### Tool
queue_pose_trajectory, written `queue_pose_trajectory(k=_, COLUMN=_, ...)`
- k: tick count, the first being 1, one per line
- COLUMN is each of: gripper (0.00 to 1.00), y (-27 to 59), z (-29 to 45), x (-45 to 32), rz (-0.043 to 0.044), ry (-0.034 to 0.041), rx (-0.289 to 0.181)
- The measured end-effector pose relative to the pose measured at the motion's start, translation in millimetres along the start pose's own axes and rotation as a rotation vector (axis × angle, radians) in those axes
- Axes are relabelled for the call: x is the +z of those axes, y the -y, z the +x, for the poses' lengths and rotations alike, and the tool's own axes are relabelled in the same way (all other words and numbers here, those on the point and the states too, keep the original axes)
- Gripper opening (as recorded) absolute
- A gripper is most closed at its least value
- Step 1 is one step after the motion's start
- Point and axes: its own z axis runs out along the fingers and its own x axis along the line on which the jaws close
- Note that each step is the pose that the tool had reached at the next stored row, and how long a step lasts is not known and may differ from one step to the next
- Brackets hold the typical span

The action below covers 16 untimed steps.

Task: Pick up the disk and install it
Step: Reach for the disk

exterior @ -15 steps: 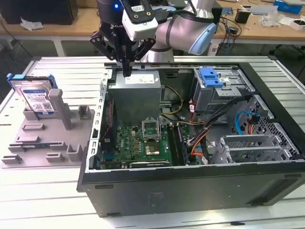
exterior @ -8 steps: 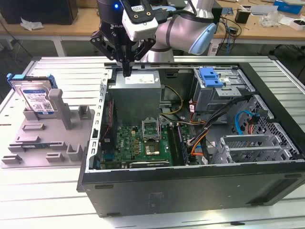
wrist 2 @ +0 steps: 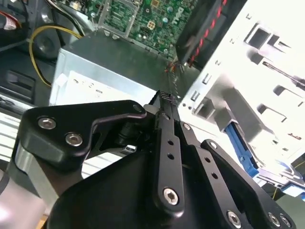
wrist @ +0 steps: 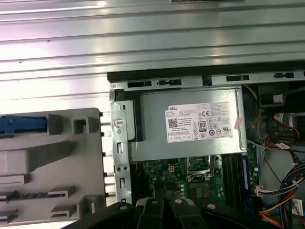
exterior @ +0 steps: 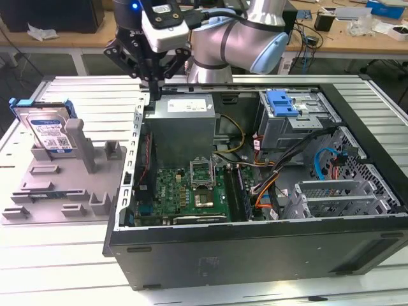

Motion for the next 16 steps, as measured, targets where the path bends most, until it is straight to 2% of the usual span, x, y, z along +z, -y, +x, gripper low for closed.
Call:
queue_pose_trajectory(k=2, gripper=0.11, y=-1.7, z=5.1, x=0.0, rz=0.0000, ry=0.0000, rx=0.001)
queue_pose_trajectory(k=6, gripper=0.11, y=-7.0, z=23.2, x=0.1, rz=0.0000, ry=0.0001, rx=0.002)
queue_pose_trajectory(k=8, gripper=0.11, y=-8.0, z=29.8, x=0.1, rz=0.0001, ry=0.0002, rx=0.003)
queue_pose_trajectory(k=10, gripper=0.11, y=-9.0, z=41.5, x=0.0, rz=0.0002, ry=0.0001, rx=0.003)
queue_pose_trajectory(k=14, gripper=0.11, y=-10.2, z=57.2, x=-0.1, rz=0.0001, ry=0.0001, rx=0.003)
queue_pose_trajectory(k=16, gripper=0.11, y=-11.4, z=70.1, x=-0.1, rz=0.0001, ry=0.0002, rx=0.003)
